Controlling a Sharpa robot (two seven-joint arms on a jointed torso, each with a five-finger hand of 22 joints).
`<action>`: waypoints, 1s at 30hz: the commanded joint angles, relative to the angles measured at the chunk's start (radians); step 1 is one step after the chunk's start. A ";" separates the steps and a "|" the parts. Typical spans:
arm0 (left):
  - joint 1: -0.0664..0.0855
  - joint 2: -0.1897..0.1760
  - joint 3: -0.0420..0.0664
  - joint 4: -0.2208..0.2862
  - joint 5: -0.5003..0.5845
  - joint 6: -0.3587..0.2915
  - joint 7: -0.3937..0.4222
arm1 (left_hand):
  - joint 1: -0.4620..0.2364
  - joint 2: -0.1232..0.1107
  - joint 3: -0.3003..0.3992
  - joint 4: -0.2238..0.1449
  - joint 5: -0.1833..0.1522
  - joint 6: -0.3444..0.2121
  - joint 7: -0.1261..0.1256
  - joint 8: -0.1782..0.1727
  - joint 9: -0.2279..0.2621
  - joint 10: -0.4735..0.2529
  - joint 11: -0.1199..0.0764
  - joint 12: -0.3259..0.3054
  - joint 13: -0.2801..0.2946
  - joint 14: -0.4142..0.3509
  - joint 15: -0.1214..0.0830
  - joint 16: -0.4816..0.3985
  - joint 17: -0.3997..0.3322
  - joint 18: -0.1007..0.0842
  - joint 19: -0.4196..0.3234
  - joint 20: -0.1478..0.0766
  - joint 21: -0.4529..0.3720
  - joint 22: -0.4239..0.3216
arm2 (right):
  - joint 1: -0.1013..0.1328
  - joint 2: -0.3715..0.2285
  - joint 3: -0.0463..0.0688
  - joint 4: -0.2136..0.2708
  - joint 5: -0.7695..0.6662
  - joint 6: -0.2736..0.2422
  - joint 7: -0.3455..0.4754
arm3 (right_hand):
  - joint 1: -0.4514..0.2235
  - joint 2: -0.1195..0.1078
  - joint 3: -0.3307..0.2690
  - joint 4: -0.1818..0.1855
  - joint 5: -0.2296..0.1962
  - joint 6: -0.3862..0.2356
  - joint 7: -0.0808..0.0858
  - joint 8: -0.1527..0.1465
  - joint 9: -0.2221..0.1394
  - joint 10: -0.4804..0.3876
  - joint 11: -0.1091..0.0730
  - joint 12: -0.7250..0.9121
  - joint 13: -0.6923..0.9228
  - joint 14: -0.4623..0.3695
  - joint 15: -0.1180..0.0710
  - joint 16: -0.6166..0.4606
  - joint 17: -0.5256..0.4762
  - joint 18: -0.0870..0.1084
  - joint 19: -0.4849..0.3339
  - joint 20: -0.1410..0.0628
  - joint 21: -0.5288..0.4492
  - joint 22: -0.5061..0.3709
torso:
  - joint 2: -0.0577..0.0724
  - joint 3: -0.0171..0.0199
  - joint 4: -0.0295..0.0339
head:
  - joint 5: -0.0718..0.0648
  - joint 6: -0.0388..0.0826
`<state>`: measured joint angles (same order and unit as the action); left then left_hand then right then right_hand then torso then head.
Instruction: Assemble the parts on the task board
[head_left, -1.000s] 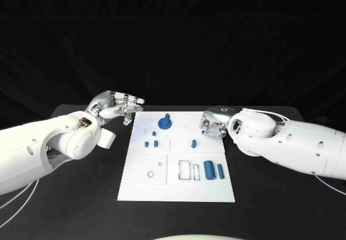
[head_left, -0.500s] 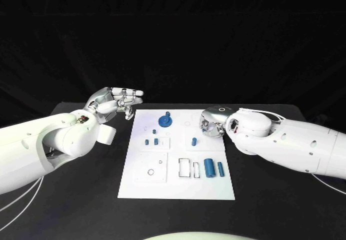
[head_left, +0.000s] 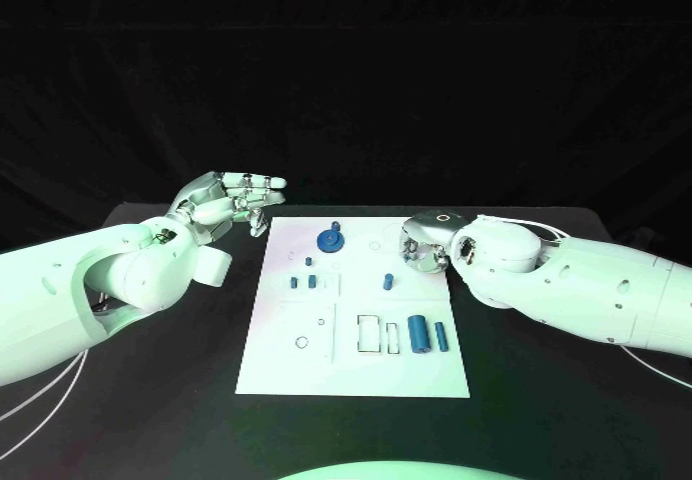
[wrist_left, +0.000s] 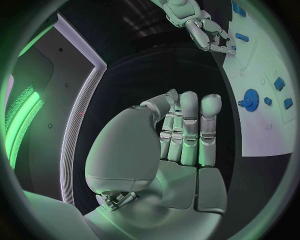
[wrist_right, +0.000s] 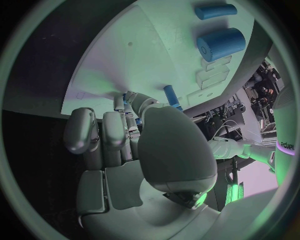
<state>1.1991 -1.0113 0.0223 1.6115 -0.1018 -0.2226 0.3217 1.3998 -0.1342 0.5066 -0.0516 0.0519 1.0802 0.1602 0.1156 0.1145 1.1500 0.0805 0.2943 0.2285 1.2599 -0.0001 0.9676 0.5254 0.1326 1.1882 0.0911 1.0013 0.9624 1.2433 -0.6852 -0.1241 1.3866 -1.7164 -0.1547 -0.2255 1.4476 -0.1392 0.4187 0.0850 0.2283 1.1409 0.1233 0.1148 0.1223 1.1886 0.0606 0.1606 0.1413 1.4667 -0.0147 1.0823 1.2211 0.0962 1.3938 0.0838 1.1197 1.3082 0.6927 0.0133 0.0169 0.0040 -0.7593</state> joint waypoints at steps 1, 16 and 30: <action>0.001 0.001 0.000 0.002 0.000 0.021 0.008 | -0.002 0.009 -0.004 0.000 0.006 -0.006 0.000 0.006 -0.001 -0.006 -0.001 0.004 0.001 -0.004 0.000 -0.002 0.001 0.020 -0.007 -0.003 -0.007 -0.001 | -0.011 0.007 -0.004 -0.004 -0.021 0.026 -0.001 | 0.008 0.014 0.002 -0.012 0.001 0.008 0.000 0.005 0.004 0.008 -0.002 -0.002 0.000 0.062 -0.009 0.008 0.004 -0.012 0.008 -0.003 0.010 0.017 | 0.001 0.0005 0.0006 | 0.000 -0.002; 0.001 0.003 0.000 0.002 -0.005 0.029 0.001 | -0.002 0.010 -0.006 -0.006 0.006 -0.016 0.003 0.004 -0.003 -0.018 0.002 0.012 0.003 -0.006 0.002 -0.001 0.000 0.022 -0.011 -0.001 -0.019 -0.012 | -0.030 0.021 -0.004 0.001 -0.037 0.016 -0.009 | -0.008 0.007 0.003 -0.032 -0.010 0.006 0.002 0.000 0.007 0.002 0.002 -0.026 -0.005 0.058 -0.005 0.032 0.014 -0.015 0.008 -0.002 0.030 0.038 | 0.000 -0.0015 0.0010 | -0.001 -0.007; 0.001 0.006 0.000 -0.003 -0.005 0.033 0.000 | -0.001 0.011 -0.007 -0.009 0.006 -0.021 0.005 0.004 -0.004 -0.024 0.004 0.016 0.005 -0.010 0.004 -0.004 -0.006 0.023 -0.014 0.000 -0.025 -0.017 | -0.032 -0.002 -0.004 0.018 -0.038 -0.121 -0.001 | -0.022 0.018 0.012 -0.039 0.008 0.020 0.001 0.004 0.013 0.022 0.000 -0.033 -0.004 0.062 -0.006 0.079 0.042 -0.027 0.032 -0.001 0.098 0.080 | -0.001 -0.0002 -0.0002 | 0.004 -0.003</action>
<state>1.1992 -1.0073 0.0222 1.6088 -0.1036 -0.2100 0.3176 1.3998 -0.1342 0.5011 -0.0571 0.0519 1.0660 0.1672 0.1155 0.1122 1.1319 0.0845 0.3060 0.2319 1.2564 0.0035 0.9677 0.5206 0.1477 1.1810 0.0911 0.9815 0.9461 1.2171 -0.6892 -0.1247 1.3959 -1.7543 -0.2285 -0.2479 1.4338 -0.1212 0.4292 0.0523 0.2305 1.1524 0.1229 0.1137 0.1337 1.2041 0.0590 0.1229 0.1338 1.4666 -0.0146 1.1575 1.2619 0.0766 1.4170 0.0821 1.2140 1.3078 0.6919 0.0121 0.0176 0.0083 -0.7631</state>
